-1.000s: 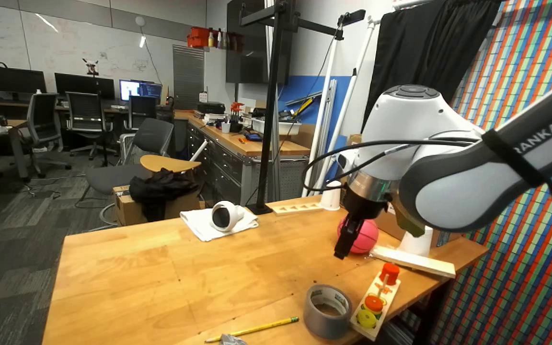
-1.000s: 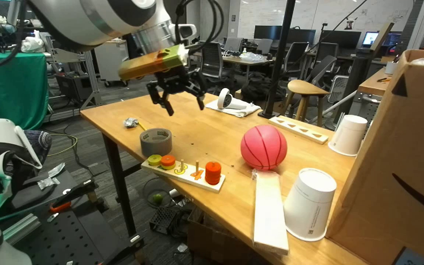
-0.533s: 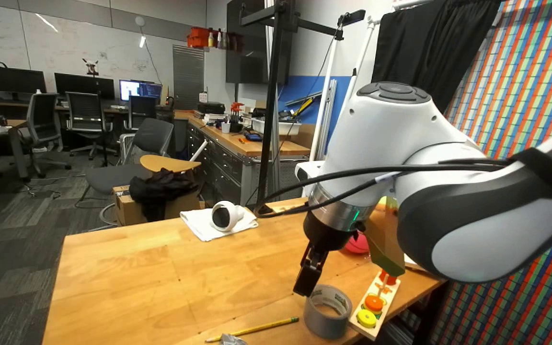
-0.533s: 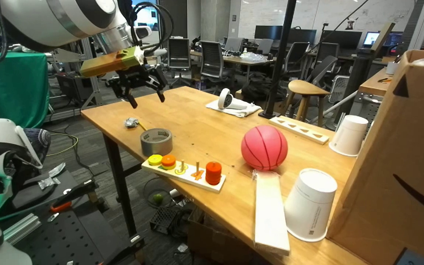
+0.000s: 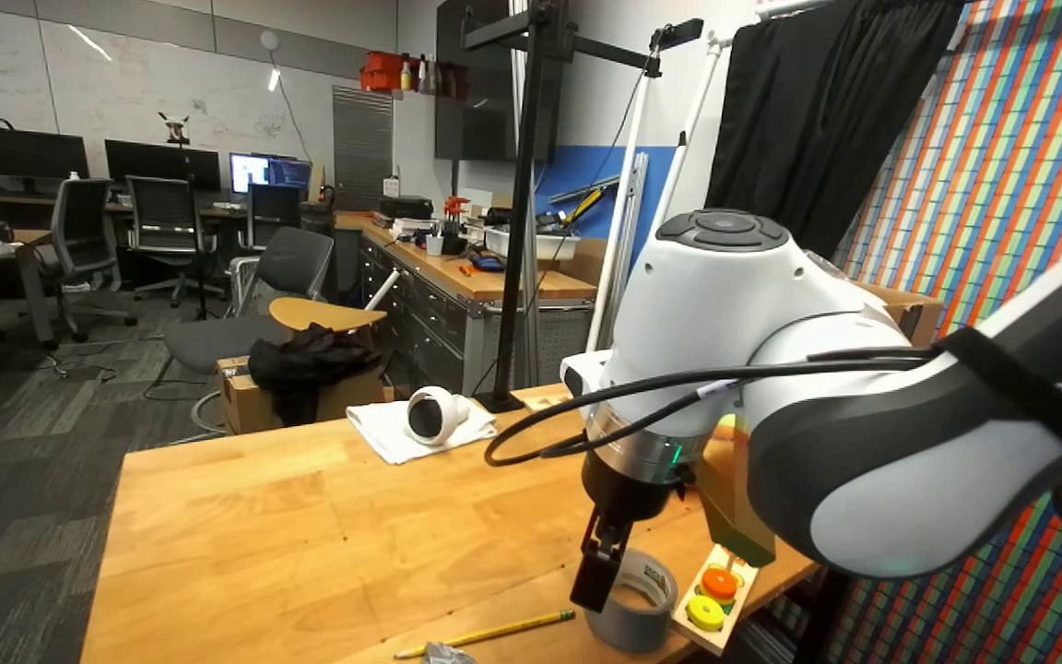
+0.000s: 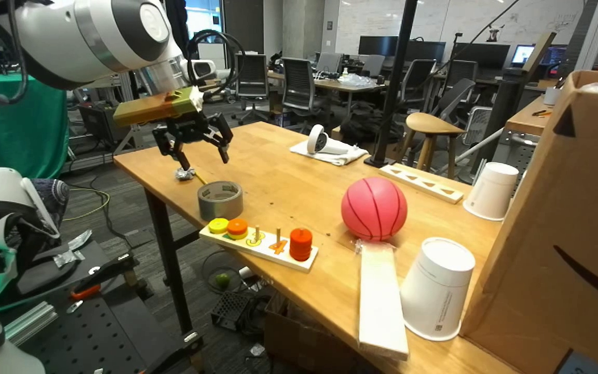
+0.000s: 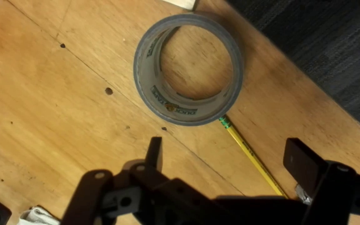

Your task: Push the ball towards the box

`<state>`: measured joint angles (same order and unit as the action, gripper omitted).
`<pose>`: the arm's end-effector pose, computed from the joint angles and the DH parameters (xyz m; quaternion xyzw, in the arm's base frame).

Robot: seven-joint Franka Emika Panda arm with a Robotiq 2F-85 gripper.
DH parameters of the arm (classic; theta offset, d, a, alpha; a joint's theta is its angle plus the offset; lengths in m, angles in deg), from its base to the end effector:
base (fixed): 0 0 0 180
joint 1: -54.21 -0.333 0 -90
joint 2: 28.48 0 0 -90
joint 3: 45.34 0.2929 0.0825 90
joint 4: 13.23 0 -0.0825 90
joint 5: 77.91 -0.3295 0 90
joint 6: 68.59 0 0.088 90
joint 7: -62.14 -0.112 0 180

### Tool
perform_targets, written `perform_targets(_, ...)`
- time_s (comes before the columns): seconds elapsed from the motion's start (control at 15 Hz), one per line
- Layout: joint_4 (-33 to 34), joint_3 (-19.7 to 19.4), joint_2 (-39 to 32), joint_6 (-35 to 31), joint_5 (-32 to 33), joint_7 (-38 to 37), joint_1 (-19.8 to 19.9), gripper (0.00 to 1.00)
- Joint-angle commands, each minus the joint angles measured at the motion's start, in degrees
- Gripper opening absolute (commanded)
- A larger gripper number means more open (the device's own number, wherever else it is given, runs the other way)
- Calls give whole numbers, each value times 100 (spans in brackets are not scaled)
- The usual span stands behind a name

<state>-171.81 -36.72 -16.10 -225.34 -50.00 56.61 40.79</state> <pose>0.3402 0.1541 0.3111 0.9245 0.3481 0.1131 0.1067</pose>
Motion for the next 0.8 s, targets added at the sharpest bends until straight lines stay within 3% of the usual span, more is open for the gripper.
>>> perform_targets(0.0,0,230,14,-9,-126,92,207,100)
perform_targets(0.13,84,200,-159,220,-435,261,104,100)
perform_targets(0.73,1274,-109,-1107,680,-1395,571,511,100)
